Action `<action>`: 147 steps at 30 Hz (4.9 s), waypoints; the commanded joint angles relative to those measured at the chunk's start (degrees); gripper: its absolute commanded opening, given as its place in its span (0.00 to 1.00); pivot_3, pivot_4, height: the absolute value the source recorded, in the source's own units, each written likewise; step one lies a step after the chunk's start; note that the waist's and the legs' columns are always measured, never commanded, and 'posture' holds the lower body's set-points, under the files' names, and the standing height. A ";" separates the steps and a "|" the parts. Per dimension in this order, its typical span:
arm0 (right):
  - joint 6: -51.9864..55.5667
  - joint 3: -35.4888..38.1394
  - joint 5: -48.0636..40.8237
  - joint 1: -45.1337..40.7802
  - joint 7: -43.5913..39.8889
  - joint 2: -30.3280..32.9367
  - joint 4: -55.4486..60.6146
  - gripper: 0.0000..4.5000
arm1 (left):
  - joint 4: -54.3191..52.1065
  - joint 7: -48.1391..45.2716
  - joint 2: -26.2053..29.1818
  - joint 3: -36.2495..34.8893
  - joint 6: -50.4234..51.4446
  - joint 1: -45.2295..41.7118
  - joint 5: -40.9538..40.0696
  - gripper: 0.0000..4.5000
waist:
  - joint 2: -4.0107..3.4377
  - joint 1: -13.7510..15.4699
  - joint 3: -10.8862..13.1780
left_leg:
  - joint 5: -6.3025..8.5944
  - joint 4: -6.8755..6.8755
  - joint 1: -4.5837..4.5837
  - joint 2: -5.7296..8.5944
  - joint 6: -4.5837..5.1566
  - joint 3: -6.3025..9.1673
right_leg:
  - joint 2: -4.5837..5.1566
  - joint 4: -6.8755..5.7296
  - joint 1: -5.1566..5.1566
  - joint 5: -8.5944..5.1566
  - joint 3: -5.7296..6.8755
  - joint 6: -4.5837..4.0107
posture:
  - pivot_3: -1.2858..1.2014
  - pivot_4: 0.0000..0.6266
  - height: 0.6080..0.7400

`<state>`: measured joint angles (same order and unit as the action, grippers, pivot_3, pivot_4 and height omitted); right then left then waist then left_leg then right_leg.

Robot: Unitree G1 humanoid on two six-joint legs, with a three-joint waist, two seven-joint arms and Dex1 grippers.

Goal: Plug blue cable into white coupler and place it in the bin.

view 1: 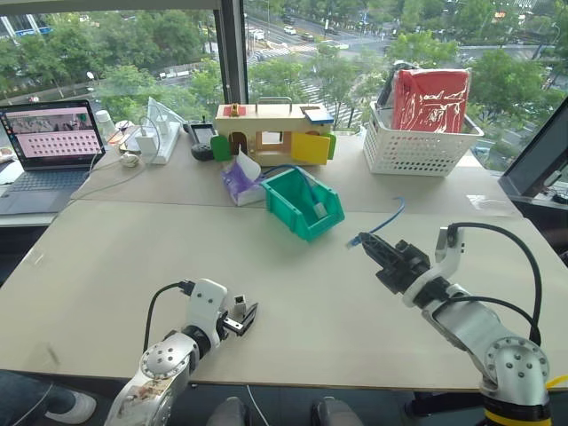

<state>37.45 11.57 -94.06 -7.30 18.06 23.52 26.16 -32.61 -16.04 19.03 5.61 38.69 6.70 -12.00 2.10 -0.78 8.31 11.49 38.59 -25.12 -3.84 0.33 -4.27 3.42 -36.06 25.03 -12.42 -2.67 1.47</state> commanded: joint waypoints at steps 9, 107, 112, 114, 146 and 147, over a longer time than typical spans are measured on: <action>-2.44 1.39 2.06 1.60 -0.22 -1.56 4.19 0.00 | 4.34 -9.30 3.09 1.01 -8.95 -5.80 -0.70 0.20 | 0.00 0.01 0.00 | 0.00 -0.01 0.00 0.00 0.00 0.00 | 0.00 0.00 0.01 0.00 0.00 -0.01 | 0.52 0.24 0.94; -13.06 -1.76 14.60 7.90 0.83 -8.78 12.35 0.00 | 35.56 -37.61 -0.92 8.86 -21.65 -26.73 2.28 0.98 | -0.04 -0.02 -0.02 | 0.00 0.16 -0.06 0.05 0.06 0.26 | -0.08 -0.11 -0.12 0.26 0.12 0.20 | 0.52 0.24 0.94; -13.48 -1.35 15.18 8.75 1.09 -9.15 13.28 0.00 | 39.15 -37.75 -1.72 10.13 -24.88 -28.53 3.92 0.98 | -0.04 0.01 -0.02 | 0.00 0.16 -0.06 0.07 0.06 0.26 | -0.07 -0.09 -0.14 0.26 0.12 0.21 | 0.52 0.24 0.94; -13.56 -1.14 15.38 9.00 1.16 -9.32 13.51 0.00 | 41.35 -38.63 -2.07 10.86 -26.55 -29.53 4.20 0.86 | -0.04 0.02 -0.02 | 0.00 0.16 -0.06 0.07 0.06 0.26 | -0.07 -0.10 -0.14 0.26 0.12 0.21 | 0.52 0.24 0.94; 4.05 -15.90 28.94 4.89 -0.69 -2.45 11.67 0.00 | 27.06 -26.74 -2.46 18.44 18.81 -40.33 1.75 0.14 | -0.06 0.14 -0.04 | 0.00 0.18 -0.06 0.13 0.06 0.30 | -0.07 -0.06 -0.16 0.14 0.12 0.38 | 0.52 0.24 0.94; 4.58 -15.94 28.76 4.73 -0.97 -2.52 11.48 0.00 | 27.08 -26.40 -2.47 18.80 18.78 -40.43 1.88 0.14 | -0.06 0.14 -0.04 | 0.00 0.18 -0.06 0.13 0.06 0.31 | -0.07 -0.04 -0.19 0.14 0.12 0.38 | 0.52 0.24 0.94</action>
<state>41.13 -4.91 -64.83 -1.80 17.87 21.14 36.73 -5.63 -44.23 16.32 22.94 57.11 -33.49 -11.50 2.04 -0.64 8.28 11.49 38.76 -25.18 -3.71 0.40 -3.96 3.34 -36.10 24.84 -12.28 -2.55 1.85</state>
